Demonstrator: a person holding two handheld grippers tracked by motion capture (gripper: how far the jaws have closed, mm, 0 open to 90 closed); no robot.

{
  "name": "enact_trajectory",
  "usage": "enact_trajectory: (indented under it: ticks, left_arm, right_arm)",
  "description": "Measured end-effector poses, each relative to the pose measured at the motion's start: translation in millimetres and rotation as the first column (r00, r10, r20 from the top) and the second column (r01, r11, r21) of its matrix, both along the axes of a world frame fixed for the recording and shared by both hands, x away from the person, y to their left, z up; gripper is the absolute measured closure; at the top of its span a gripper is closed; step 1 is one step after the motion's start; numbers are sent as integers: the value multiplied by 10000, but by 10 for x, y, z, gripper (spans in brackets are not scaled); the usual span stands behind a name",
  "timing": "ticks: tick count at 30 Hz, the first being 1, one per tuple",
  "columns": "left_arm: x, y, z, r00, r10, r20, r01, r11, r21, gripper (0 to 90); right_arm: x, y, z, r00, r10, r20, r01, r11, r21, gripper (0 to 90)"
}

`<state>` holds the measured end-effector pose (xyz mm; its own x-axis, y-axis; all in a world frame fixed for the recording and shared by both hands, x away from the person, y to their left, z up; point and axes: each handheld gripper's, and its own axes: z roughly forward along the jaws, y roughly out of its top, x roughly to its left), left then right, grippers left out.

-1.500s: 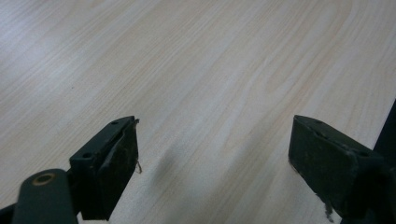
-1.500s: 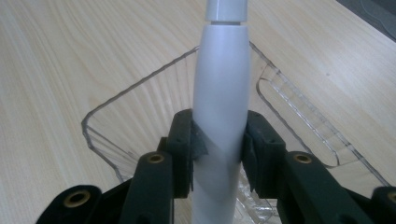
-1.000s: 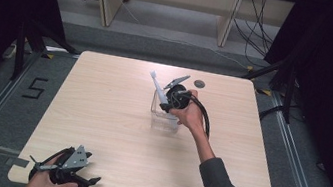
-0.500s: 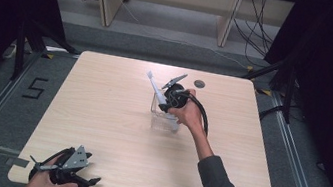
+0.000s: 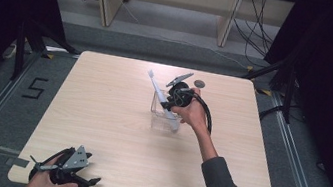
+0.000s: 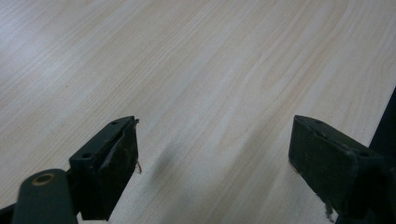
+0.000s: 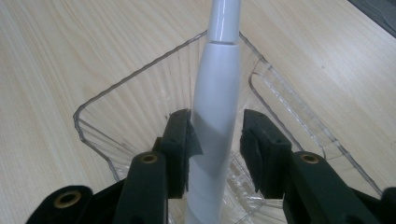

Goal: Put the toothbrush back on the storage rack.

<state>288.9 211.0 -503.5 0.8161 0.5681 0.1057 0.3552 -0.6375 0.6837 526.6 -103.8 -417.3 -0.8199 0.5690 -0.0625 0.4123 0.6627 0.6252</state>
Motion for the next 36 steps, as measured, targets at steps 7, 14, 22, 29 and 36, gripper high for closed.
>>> enact_trajectory:
  ticks: [7, 14, 22, 29, 36]
  left_arm:
    - [0, 0, 0, 10000, 12, 14, -12, 10000, -12, 154]
    - [-1, 0, 0, 10000, 23, 10, -23, 10000, -26, 154]
    - [3, 6, 0, 10000, 14, 35, -14, 10000, 75, 154]
    - [1, 8, 1, 10000, 14, 33, -14, 9999, 103, 154]
    - [-4, 7, -1, 10000, 31, 15, -31, 9999, 106, 154]
  right_arm:
    - [-35, -3, 22, 9987, -436, -249, 445, 9983, 370, 611]
    - [-47, -28, 54, 9995, -286, -150, 293, 9984, 475, 599]
    - [-76, -88, 99, 9992, -361, -154, 370, 9975, 600, 582]
    - [-131, -147, 143, 9957, -838, -385, 870, 9921, 909, 505]
    - [-173, -220, 169, 9973, -738, -45, 737, 9862, 1481, 450]
